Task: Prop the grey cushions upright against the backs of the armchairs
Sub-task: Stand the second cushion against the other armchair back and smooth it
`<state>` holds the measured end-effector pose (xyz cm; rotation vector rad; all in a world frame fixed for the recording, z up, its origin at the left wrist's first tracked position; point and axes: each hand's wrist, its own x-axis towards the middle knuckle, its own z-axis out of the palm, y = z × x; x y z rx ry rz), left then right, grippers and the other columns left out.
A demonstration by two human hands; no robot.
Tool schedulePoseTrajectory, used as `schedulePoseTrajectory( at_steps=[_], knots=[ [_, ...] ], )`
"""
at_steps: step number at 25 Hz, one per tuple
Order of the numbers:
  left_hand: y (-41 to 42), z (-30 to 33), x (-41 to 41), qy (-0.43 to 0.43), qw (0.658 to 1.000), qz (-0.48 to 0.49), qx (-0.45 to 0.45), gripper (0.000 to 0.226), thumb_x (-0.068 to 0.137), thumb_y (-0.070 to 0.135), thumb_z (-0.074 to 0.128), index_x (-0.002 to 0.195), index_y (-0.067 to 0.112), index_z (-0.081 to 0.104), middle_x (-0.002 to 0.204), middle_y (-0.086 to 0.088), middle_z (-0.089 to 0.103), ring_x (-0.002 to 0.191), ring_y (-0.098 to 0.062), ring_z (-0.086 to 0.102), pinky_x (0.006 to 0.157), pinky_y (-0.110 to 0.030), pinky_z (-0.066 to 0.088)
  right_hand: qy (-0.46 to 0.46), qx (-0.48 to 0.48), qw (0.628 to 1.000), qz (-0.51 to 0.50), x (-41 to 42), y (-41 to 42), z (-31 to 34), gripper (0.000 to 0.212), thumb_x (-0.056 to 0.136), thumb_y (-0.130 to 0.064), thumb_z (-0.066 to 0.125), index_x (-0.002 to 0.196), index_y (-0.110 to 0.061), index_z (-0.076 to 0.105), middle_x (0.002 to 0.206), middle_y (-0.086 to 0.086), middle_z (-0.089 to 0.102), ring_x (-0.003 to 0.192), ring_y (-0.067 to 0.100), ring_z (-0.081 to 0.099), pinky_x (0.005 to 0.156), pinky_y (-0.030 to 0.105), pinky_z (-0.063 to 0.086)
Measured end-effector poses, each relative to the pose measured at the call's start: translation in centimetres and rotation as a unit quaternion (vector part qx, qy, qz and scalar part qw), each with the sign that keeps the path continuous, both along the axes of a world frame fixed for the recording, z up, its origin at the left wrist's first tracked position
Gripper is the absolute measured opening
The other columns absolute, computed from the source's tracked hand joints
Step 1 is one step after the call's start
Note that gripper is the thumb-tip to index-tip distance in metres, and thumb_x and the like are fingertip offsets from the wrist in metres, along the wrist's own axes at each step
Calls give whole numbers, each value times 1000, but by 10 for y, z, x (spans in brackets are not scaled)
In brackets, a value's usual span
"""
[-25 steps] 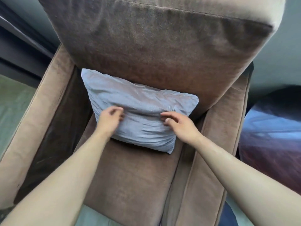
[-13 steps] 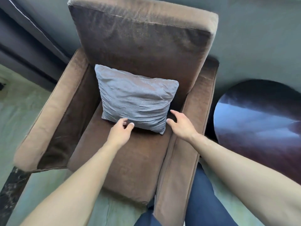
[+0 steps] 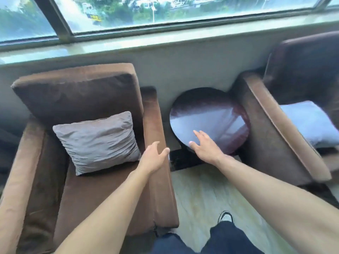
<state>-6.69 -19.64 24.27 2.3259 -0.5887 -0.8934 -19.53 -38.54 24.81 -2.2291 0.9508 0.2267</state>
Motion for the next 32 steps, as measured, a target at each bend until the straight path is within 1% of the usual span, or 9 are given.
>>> schedulePoseTrajectory(
  at_steps=[5,8,14,16,19,21,25,28,32],
  knots=[
    [-125,37,-93,-24,993,-117,-16,69,98,51,54,154,12,38,156,-13,47,142,-27,47,114,-40,37,-17,-29,992,-122,-151,-96,37,69,98,-50,45,158,-23,25,168,9,19,156,23,17,124,52,18],
    [-215,55,-178,-41,980,-196,-16,68,99,48,54,154,10,38,155,-16,47,141,-29,48,114,-40,38,-30,-39,979,-199,-258,-160,47,69,98,-49,46,158,-21,26,167,9,22,155,21,17,124,52,19],
    [-355,86,-335,-63,962,-263,-29,65,99,43,55,151,7,42,154,-14,50,141,-29,48,113,-37,38,-56,-43,960,-270,-415,-268,63,72,96,-53,47,156,-18,30,164,6,28,151,26,28,122,50,24],
    [-389,93,-373,-66,959,-276,-25,58,99,42,57,144,6,49,140,-13,60,132,-30,56,106,-35,42,-69,-29,950,-303,-453,-293,70,71,96,-52,49,155,-19,31,163,6,31,149,28,32,121,51,27],
    [-433,88,-410,-69,949,-306,-15,55,96,49,57,134,9,55,122,-11,68,117,-30,63,96,-38,51,-80,-12,942,-326,-489,-326,70,67,98,-47,50,155,-17,32,163,9,31,148,30,32,121,52,27],
    [-464,79,-426,-69,943,-325,-6,62,95,53,56,140,10,51,128,-14,66,122,-30,61,98,-39,50,-82,0,936,-342,-501,-347,66,67,98,-46,49,156,-18,31,163,9,31,149,30,32,121,53,26],
    [-533,54,-439,-52,938,-343,7,68,97,52,56,149,11,43,150,-14,53,140,-28,50,113,-37,41,-74,27,930,-359,-513,-397,44,67,98,-46,47,156,-18,30,163,8,30,149,28,32,121,51,25],
    [-604,24,-432,-26,939,-342,12,67,98,48,57,150,9,42,152,-15,52,140,-29,49,113,-36,40,-52,43,924,-377,-509,-454,20,66,99,-45,47,156,-18,30,163,7,30,149,26,32,121,50,25],
    [-699,-11,-409,42,957,-285,23,67,98,45,55,150,5,41,150,-18,53,138,-32,51,112,-37,43,-5,72,921,-384,-481,-536,-15,64,100,-44,47,157,-20,29,164,7,28,149,27,32,121,44,27]
  ],
)
